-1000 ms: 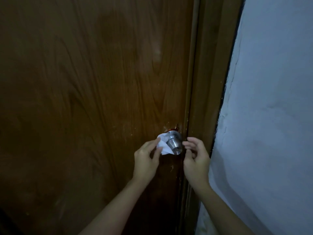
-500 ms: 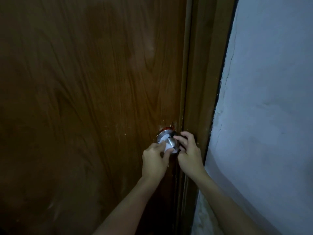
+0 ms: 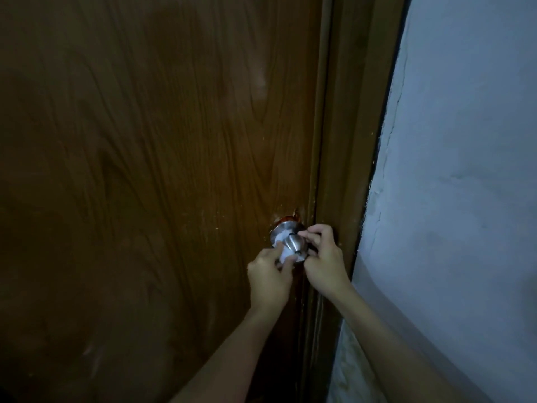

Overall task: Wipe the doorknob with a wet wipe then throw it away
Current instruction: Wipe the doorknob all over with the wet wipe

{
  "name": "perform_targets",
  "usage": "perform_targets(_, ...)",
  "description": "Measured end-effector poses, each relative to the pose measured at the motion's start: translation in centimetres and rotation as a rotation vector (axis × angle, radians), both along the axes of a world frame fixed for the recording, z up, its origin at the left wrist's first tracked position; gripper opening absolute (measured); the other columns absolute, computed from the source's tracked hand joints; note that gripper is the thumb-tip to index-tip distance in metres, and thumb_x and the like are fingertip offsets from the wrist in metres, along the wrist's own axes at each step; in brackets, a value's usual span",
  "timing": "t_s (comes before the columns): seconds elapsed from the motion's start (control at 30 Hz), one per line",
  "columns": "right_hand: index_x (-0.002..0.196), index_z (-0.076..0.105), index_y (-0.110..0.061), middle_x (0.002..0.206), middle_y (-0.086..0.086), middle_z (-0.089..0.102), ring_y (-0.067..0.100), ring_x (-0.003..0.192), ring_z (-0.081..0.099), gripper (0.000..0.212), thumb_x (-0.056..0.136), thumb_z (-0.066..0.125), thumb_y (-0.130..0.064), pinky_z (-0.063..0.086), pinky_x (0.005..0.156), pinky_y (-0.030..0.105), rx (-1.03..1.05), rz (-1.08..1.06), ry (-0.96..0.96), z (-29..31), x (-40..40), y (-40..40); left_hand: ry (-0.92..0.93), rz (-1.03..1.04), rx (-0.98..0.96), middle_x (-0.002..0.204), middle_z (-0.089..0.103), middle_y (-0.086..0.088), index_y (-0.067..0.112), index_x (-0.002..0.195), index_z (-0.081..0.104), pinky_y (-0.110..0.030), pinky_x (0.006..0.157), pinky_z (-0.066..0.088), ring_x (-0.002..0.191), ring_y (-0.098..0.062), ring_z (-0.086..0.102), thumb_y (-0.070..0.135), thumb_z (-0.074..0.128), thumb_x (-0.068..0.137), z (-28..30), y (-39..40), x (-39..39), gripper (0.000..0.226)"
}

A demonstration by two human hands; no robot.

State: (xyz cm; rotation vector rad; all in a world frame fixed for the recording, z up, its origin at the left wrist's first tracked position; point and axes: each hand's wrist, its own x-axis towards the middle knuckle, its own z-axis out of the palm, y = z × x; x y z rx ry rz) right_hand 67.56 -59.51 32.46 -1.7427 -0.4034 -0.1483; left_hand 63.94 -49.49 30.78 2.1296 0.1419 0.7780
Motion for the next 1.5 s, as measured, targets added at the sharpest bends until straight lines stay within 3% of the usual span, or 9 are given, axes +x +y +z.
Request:
perform_targets(0.1, 0.107, 0.039, -0.016, 0.116, 0.002, 0.052, -0.005, 0.088, 0.052, 0.045, 0.077, 0.058, 0.012, 0.044, 0.06, 0.0, -0.027, 0.015, -0.011, -0.1, 0.0, 0.0, 0.048, -0.094, -0.417, 0.071, 0.063, 0.014, 0.023, 0.11, 0.059, -0.004, 0.058, 0.048, 0.063, 0.015, 0.06, 0.011, 0.07, 0.078, -0.2, -0.2, -0.4, 0.036)
perform_targets(0.3, 0.104, 0.04, -0.022, 0.117, -0.002, 0.053, -0.006, 0.086, 0.054, 0.046, 0.077, 0.056, 0.01, 0.046, 0.061, 0.004, -0.079, 0.027, -0.031, 0.0, 0.3, -0.4, 0.294, -0.363, -0.947, 0.101, 0.074, -0.007, 0.011, 0.104, 0.067, -0.028, 0.083, 0.054, 0.093, -0.012, 0.07, 0.005, 0.065, 0.08, -0.2, -0.1, 0.7, 0.025)
perform_targets(0.5, 0.102, 0.041, -0.021, 0.117, 0.001, 0.056, 0.005, 0.111, 0.05, 0.041, 0.079, 0.054, 0.009, 0.043, 0.083, 0.005, -0.103, 0.064, -0.077, 0.1, 0.6, -0.9, 0.068, -0.114, -0.661, 0.086, 0.068, 0.014, 0.019, 0.106, 0.064, -0.006, 0.063, 0.05, 0.078, 0.007, 0.064, 0.004, 0.078, 0.066, 0.2, 0.1, 0.3, 0.044)
perform_targets(0.6, 0.101, 0.042, -0.02, 0.119, 0.004, 0.057, 0.005, 0.11, 0.05, 0.04, 0.079, 0.055, 0.01, 0.042, 0.086, 0.007, -0.111, 0.065, -0.079, 0.2, 0.8, -0.9, -0.009, -0.04, -0.546, 0.092, 0.066, 0.014, 0.016, 0.111, 0.063, -0.005, 0.068, 0.05, 0.085, 0.005, 0.062, 0.004, 0.077, 0.068, 0.0, -0.4, 0.1, 0.046)
perform_targets(0.73, 0.103, 0.046, -0.018, 0.124, 0.007, 0.058, 0.003, 0.11, 0.049, 0.037, 0.079, 0.059, 0.007, 0.041, 0.078, -0.003, -0.158, 0.05, -0.1, -0.1, 1.2, -1.1, 0.136, -0.129, -0.939, 0.101, 0.073, -0.005, 0.007, 0.109, 0.065, -0.022, 0.076, 0.056, 0.086, -0.01, 0.07, 0.004, 0.068, 0.078, -0.9, -1.6, 0.7, 0.032)
perform_targets(0.9, 0.104, 0.045, -0.016, 0.119, 0.006, 0.06, 0.004, 0.106, 0.052, 0.036, 0.079, 0.057, 0.007, 0.042, 0.075, -0.001, -0.24, 0.055, -0.128, 0.2, 1.7, -1.4, 0.235, -0.428, -1.406, 0.09, 0.074, -0.008, 0.005, 0.097, 0.067, -0.021, 0.065, 0.057, 0.082, -0.015, 0.071, -0.005, 0.051, 0.087, -0.7, -1.6, 1.2, 0.021)
perform_targets(1.2, 0.102, 0.045, -0.015, 0.112, 0.0, 0.059, 0.007, 0.107, 0.053, 0.035, 0.078, 0.06, 0.006, 0.04, 0.086, 0.008, -0.237, 0.068, -0.156, -0.1, 1.6, -1.4, 0.069, -0.008, -1.1, 0.094, 0.073, -0.008, 0.004, 0.106, 0.065, -0.029, 0.078, 0.058, 0.085, -0.015, 0.071, 0.001, 0.081, 0.06, -1.2, -1.8, 0.8, 0.049)
perform_targets(1.37, 0.097, 0.045, -0.022, 0.113, -0.003, 0.057, 0.005, 0.108, 0.053, 0.037, 0.078, 0.059, 0.006, 0.042, 0.084, 0.009, -0.221, 0.077, -0.149, -0.2, 1.8, -1.5, 0.176, -0.394, -1.318, 0.1, 0.072, -0.013, 0.001, 0.108, 0.064, -0.031, 0.084, 0.056, 0.09, -0.02, 0.07, -0.003, 0.06, 0.081, -1.2, -1.6, 1.1, 0.028)
perform_targets(1.5, 0.092, 0.046, -0.032, 0.111, -0.004, 0.062, -0.004, 0.1, 0.057, 0.04, 0.08, 0.057, 0.004, 0.046, 0.08, 0.007, -0.194, 0.087, -0.127, 0.2, 1.6, -1.8, 0.224, -0.612, -1.472, 0.114, 0.062, -0.017, -0.006, 0.124, 0.05, -0.038, 0.109, 0.037, 0.114, -0.024, 0.056, -0.003, 0.045, 0.09, -1.5, -1.6, 2.0, 0.035)
